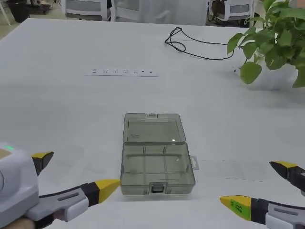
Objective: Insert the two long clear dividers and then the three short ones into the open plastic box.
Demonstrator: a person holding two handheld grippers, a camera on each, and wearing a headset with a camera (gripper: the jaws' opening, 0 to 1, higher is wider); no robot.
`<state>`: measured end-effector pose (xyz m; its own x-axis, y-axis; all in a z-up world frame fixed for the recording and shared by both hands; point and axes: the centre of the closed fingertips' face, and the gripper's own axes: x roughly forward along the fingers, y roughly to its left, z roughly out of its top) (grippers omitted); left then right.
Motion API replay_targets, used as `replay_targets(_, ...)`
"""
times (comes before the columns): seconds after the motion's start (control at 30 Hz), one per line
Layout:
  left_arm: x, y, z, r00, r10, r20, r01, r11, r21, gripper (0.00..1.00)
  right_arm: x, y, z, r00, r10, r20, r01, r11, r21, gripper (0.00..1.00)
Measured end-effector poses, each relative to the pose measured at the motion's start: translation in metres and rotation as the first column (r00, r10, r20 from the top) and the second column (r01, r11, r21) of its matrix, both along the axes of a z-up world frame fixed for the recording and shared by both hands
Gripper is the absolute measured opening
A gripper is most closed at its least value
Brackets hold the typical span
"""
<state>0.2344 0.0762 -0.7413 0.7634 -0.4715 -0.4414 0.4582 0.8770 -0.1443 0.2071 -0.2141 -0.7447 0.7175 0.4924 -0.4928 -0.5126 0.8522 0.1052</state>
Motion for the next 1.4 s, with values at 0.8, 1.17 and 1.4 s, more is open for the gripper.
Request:
replay_targets(0.8,0.018,0.013,-0.036,0.984,-0.046,-0.173,0.07,0.988,0.136,0.84,0.004,0.004,-0.004,1.0,0.014,-0.015,-0.014,1.0,0.014,1.0)
replay_targets(1.17,0.025,0.012,-0.06,0.962,-0.044,-0.269,0.094,0.98,0.175,0.54,0.004,0.004,-0.006,1.0,0.012,-0.027,-0.012,1.0,0.013,1.0)
replay_targets(1.4,0.028,0.013,-0.079,0.943,-0.041,-0.331,0.121,0.967,0.224,0.55,0.006,0.003,-0.007,1.0,0.008,-0.028,-0.008,1.0,0.009,1.0)
